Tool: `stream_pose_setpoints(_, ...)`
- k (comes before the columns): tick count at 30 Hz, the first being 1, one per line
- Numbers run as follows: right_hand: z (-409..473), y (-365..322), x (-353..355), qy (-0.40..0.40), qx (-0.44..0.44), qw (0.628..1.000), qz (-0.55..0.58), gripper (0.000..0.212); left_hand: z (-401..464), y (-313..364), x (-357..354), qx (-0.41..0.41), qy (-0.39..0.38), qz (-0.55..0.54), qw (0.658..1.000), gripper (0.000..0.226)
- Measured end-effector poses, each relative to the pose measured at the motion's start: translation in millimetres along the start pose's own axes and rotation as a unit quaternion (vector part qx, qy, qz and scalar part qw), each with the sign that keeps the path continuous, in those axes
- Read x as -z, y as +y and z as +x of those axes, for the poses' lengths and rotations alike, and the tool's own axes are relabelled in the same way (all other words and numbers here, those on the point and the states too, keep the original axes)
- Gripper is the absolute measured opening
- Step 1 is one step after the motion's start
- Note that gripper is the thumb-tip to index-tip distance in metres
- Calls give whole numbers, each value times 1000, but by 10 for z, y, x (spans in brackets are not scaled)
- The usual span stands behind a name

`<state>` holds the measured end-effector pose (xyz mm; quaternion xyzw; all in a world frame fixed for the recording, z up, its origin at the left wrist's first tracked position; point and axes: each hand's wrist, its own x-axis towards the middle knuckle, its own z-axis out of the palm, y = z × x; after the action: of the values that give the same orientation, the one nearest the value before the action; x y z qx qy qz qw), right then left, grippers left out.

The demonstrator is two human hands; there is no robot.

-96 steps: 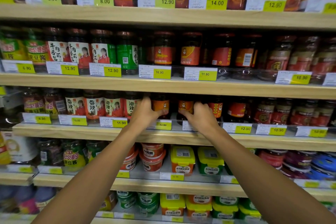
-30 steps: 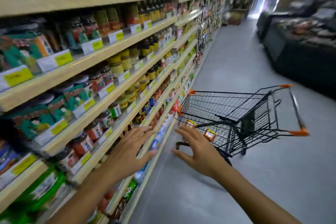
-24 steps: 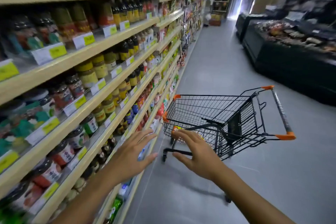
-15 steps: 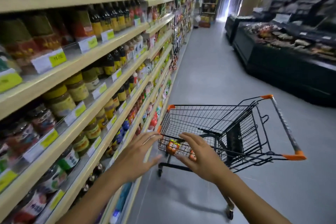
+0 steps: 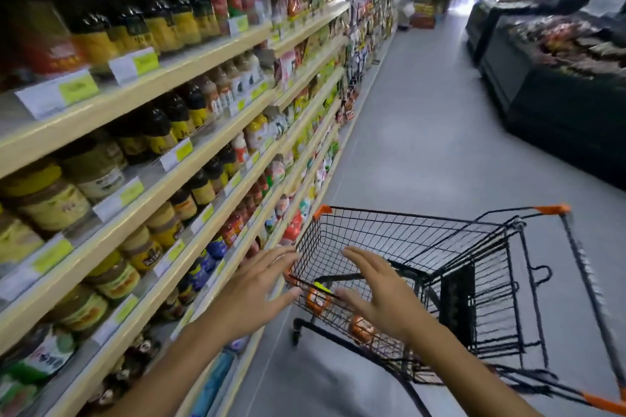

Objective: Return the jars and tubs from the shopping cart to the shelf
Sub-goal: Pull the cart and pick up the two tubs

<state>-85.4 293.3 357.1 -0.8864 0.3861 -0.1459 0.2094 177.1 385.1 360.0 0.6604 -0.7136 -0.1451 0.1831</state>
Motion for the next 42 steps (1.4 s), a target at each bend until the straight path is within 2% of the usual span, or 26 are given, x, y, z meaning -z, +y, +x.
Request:
stream_pose_setpoints(4,634,484,195,-53,45,998,10,73,464,88,-35,57,45,-14,997,56)
stream_pose_setpoints(10,1173,970,285,-88,80,993,18,77,819,112,-106,128,44,-16,991,56)
stream_pose_setpoints(14,1349,1325,177,-107,55,992,24,80,1110,-20,-292,139,22,-34,989,55)
stream_pose_setpoints(17,1397,1627,25,-123,23,992,13,72,1385,-207,-518,131,-19,-38,990,60)
stream_pose_setpoints(22,1363,2192,-393,-161,-61,985,32,72,1954,-606,-1054,93,-82,-49,991,54)
stream_pose_setpoints(28,1214,2832,-1068,-222,-158,961,41,73,2636,-1256,-1898,52,-212,-48,975,54)
stream_pose_setpoints(35,977,3480,-2124,-308,-260,913,55,87,3072,-1945,-2973,36,-370,15,928,68)
stream_pose_setpoints(42,821,4001,-3078,-346,-272,895,76,100,3234,-2432,-3950,-16,-489,122,864,93)
